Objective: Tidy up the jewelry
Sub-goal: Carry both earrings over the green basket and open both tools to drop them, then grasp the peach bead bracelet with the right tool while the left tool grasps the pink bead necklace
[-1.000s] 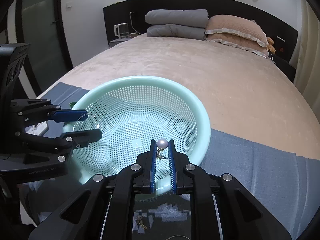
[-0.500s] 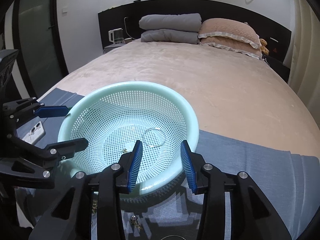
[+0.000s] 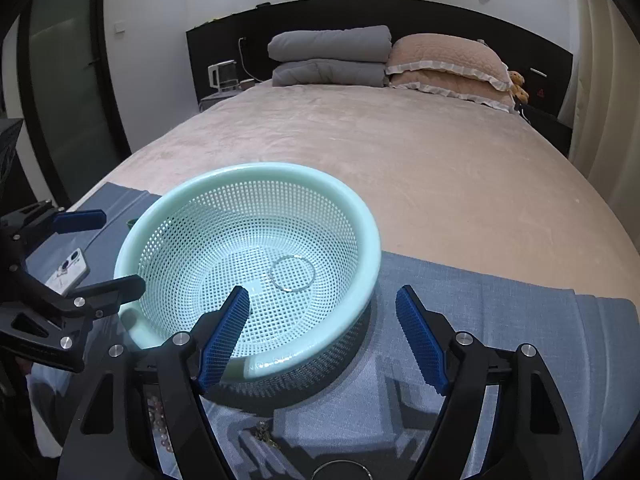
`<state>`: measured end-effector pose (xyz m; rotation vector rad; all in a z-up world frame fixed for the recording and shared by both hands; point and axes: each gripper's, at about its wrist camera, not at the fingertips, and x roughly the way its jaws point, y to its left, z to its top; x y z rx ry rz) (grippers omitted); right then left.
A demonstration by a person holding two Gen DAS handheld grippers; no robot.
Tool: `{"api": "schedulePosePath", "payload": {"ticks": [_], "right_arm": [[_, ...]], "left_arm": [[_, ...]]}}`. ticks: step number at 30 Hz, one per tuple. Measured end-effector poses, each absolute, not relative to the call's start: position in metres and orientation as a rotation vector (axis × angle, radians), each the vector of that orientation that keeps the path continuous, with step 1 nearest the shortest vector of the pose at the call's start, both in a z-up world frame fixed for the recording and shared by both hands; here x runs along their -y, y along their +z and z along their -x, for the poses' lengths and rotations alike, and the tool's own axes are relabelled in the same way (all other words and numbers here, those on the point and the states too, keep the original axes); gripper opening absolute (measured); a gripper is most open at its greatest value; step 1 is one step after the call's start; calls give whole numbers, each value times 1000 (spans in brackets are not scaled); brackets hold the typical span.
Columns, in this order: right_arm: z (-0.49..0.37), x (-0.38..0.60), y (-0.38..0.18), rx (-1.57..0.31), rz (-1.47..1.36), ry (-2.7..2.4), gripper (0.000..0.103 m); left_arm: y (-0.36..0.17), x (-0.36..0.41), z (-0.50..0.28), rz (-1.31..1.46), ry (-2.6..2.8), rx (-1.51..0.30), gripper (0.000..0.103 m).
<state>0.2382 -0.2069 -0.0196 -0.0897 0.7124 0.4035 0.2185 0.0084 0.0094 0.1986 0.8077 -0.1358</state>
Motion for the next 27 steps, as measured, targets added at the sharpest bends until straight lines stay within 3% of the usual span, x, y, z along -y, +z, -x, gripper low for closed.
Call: {"api": "schedulePosePath", "payload": {"ticks": [5,18,27], "right_arm": [[-234,218,-22,-722,75,378,84],[-192,248,-31,-716,76,400,86],[-147,243,-53,-757,270,536,87]], "left_arm": [[3,-14,-210,-175,-145,-823,97],[2,-20,-167,-198,-172,-813,97],[-19,-15,-128,-236,-237,-838,97]]}}
